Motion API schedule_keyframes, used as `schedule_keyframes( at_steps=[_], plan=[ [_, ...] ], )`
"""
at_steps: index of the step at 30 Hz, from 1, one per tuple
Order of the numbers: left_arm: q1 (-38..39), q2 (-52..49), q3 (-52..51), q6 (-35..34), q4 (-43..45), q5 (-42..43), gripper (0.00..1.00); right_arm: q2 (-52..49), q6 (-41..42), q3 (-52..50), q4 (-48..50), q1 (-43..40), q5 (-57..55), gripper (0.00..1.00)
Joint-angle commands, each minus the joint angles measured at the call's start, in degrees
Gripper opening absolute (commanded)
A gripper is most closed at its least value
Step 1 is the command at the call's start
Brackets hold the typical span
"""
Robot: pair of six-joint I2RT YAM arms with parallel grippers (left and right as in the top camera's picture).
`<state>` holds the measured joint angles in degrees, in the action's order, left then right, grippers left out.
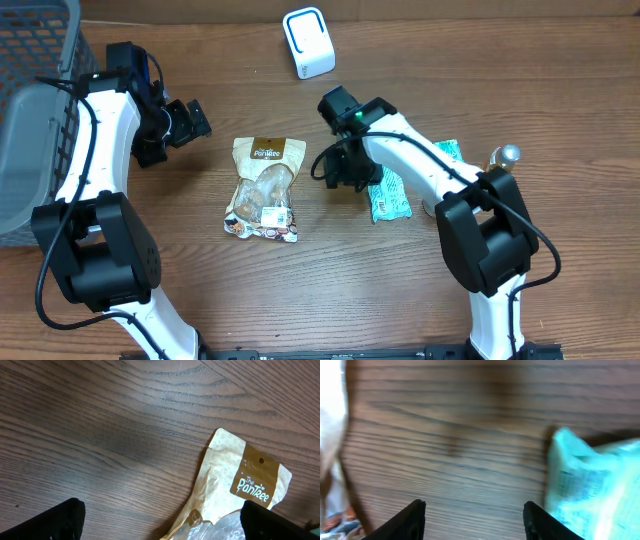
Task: Scan the item barcode
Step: 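Open the right gripper and raise it off the packet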
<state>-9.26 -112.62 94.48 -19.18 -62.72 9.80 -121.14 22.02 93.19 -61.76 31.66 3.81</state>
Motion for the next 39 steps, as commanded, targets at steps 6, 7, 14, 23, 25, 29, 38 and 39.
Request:
schedule_keyframes(
  at_steps=[6, 7, 14, 23, 25, 29, 38, 39],
  plan=[
    [-0.44, 0.42, 0.39, -0.57, 0.00, 0.26, 1.00, 0.24, 0.46, -3.54, -1.97, -3.85, -1.27, 0.60],
    [-0.44, 0.42, 0.39, -0.57, 0.00, 0.26, 1.00, 0.24, 0.44, -4.02, -1.97, -4.26, -1.40, 0.60],
    [-0.44, 0.42, 0.39, -0.57, 0.00, 0.26, 1.00, 0.26, 0.04, -4.52, -3.30, -7.23, -1.62, 0.64],
    [-0.44, 0.42, 0.39, -0.57, 0.00, 0.26, 0.99, 0.26, -3.10, 0.22, -5.22, -7.13, 4.66, 0.63],
    [-0.44, 0.42, 0.39, -0.57, 0.00, 0.26, 1.00, 0.26, -4.33, 0.66, -4.83, -6.47, 6.80, 0.63],
    [-0.42, 0.42, 0.39, -0.57, 0.00, 0.26, 0.99, 0.24, -4.33, 0.63, -3.34, -4.90, 6.54, 0.63],
    [-0.44, 0.42, 0.39, -0.57, 0.00, 0.26, 1.00, 0.24, -4.52, 0.46, -1.09, -2.84, 2.05, 0.64],
    [-0.44, 0.42, 0.39, -0.57, 0.00, 0.26, 1.00, 0.24, -4.52, 0.28, -0.98, -2.84, 1.05, 0.64]
  ],
)
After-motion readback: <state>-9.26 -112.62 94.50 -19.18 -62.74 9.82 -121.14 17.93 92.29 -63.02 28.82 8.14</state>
